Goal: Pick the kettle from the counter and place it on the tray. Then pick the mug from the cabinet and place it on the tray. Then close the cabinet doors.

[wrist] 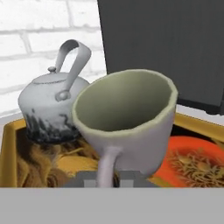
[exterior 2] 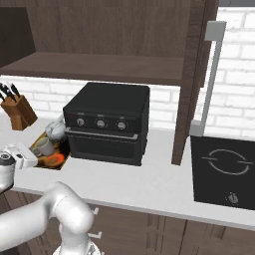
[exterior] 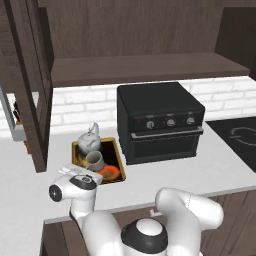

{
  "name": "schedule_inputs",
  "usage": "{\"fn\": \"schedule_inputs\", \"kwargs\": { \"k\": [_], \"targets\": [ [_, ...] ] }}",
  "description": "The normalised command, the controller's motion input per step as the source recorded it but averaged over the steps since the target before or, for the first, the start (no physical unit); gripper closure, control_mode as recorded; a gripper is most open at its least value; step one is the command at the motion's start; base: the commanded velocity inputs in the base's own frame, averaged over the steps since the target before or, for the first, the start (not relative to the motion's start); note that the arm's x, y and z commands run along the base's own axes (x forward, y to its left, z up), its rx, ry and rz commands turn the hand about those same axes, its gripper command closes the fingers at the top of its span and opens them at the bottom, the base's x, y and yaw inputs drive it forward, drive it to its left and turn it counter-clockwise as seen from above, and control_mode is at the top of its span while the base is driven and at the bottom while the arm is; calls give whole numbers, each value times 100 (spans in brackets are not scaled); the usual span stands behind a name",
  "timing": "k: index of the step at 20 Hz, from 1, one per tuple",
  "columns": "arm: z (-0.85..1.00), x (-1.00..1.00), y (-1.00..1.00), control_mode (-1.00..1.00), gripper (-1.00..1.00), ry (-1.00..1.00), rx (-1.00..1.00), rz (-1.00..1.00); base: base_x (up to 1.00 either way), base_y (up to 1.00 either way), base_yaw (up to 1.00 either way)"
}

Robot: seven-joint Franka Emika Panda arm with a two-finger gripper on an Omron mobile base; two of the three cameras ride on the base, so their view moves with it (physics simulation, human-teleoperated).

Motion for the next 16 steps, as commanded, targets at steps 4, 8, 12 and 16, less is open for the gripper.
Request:
{"fn": "schedule_inputs", "kwargs": {
  "k": [4,8,12,16],
  "targets": [
    [-12,-8,1,-100,-100,1,0,0,0,0,0],
    [13,-25,-5,-100,-100,-1,0,-4,0,0,0],
    [33,-44,-1,-100,-100,0,0,-8,0,0,0],
    [54,-52,0,-100,-100,0,0,-6,0,0,0]
  ]
}}
